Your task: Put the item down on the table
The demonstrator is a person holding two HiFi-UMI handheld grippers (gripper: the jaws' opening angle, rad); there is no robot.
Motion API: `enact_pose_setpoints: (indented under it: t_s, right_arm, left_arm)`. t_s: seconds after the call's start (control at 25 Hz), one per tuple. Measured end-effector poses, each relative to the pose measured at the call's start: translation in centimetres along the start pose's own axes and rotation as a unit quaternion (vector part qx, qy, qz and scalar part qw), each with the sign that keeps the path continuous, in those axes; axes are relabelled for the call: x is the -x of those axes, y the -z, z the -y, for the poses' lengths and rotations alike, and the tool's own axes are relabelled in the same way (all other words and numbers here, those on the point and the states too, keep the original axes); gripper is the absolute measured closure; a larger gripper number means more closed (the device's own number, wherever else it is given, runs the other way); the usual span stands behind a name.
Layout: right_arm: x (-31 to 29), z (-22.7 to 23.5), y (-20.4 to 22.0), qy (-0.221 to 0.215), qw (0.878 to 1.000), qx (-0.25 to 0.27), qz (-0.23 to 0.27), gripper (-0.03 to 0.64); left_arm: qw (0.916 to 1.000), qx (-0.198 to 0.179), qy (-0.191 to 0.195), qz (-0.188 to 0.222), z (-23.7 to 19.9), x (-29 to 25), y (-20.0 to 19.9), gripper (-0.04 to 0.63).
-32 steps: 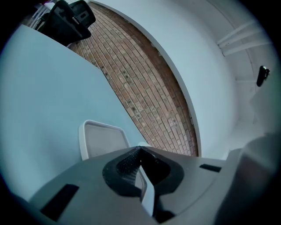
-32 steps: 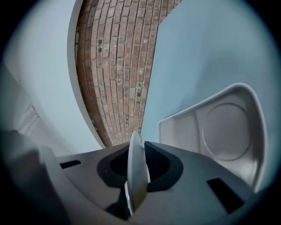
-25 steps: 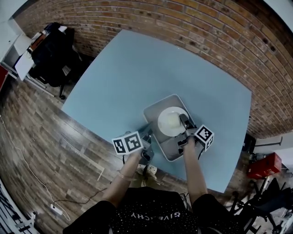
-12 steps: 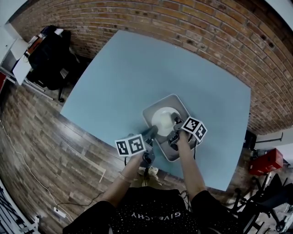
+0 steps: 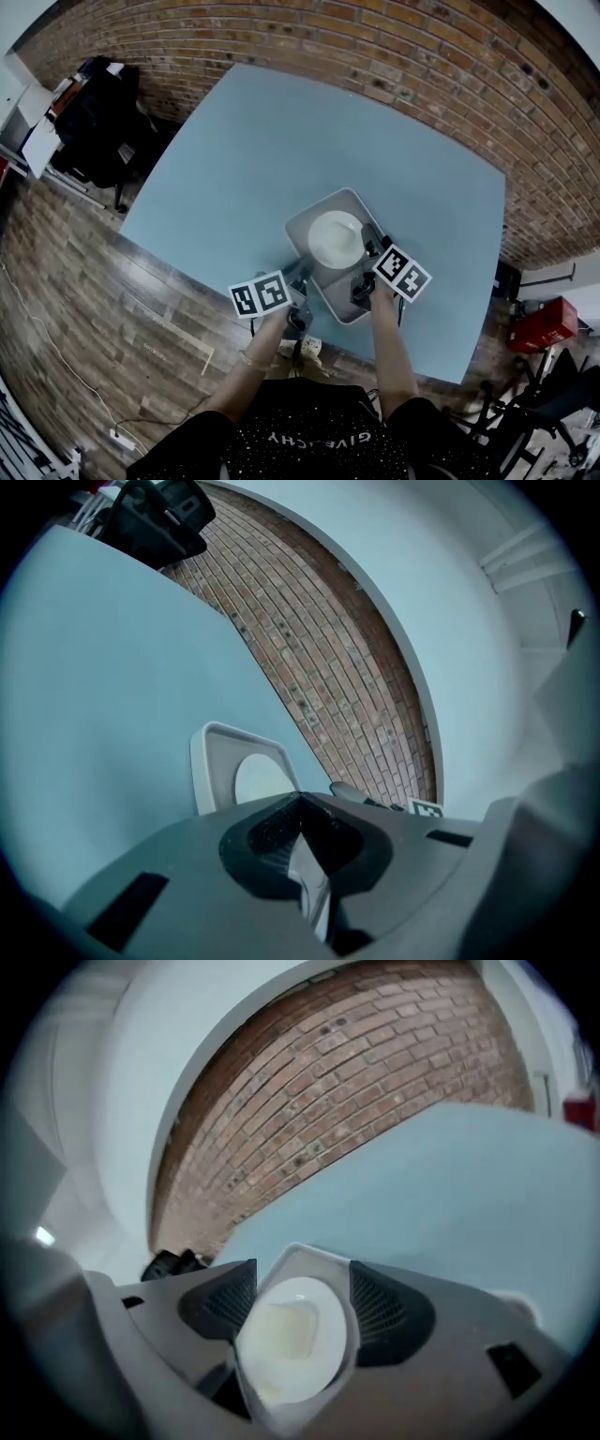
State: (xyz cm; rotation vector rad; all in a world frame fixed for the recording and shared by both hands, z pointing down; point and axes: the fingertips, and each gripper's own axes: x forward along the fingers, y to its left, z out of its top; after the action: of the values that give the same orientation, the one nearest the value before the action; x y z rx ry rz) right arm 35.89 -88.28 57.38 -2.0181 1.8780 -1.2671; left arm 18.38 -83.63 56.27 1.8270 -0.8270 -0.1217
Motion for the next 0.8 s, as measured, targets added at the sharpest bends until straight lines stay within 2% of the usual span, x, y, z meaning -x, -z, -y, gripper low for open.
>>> enact_pose_setpoints:
  t_s: [0.04,0.08,0.16,0.24,0.28,0.32,0.36,0.4,0.48,0.64,0.8]
  right_arm:
    - [0.6,-0.8,0.4,-0.050,0.998,-0.046,-0.003,0.299]
    - [1.2,-1.7,0.7,-0.101,0.990,-0.096,-0.006,0.299]
    - [2.6,-3.1,1.2,-0.187,0.962,-0.197,-0.016,0.301]
    - [3.8,-3.8,1.6,-0.237,0.928,-0.285,-0.027,0.320]
    - [4.2,-3.8,1.9,-0.247,0.914,-0.321,-0.028,0.400]
    - [4.5,-3.7,2.1,-0.248,0.905,-0.345,-0.027,0.521]
    - [4.7,-3.7,2.4,-0.246,0.903,-0.352,-0.025,0.582]
    - [4.9,-3.7,2.5,-0.244,0.906,-0.346,-0.026,0.601]
    - [5.3,-4.1,2.7,-0.245,0.913,-0.324,-0.031,0.603]
    - [6.0,-4.9,2.5,-0.265,0.902,-0.337,-0.035,0.604]
    - [6.5,-5.1,2.4,-0.261,0.905,-0.334,-0.032,0.604]
  left_arm:
    - [1.0000,0.002,0.001,0.000,0.1,0.0,0.1,0.586]
    - [1.0000,0.004,0.003,-0.001,0.2,0.1,0.3,0.586]
    - [1.0000,0.005,0.005,-0.002,0.5,0.1,0.7,0.586]
    - [0.9999,0.004,0.009,-0.004,0.8,0.1,1.1,0.586]
    - [0.9999,0.003,0.011,-0.004,1.0,0.1,1.2,0.586]
    - [0.9999,0.002,0.012,-0.005,1.1,0.1,1.3,0.586]
    - [0.9999,0.000,0.014,-0.007,1.3,0.0,1.4,0.586]
    - [0.9998,-0.002,0.015,-0.009,1.5,-0.1,1.5,0.586]
    - [0.9997,-0.006,0.019,-0.011,1.9,-0.2,1.5,0.586]
    - [0.9995,-0.013,0.027,-0.013,2.7,-0.4,1.4,0.586]
    - [0.9993,-0.017,0.029,-0.018,2.9,-0.5,1.0,0.586]
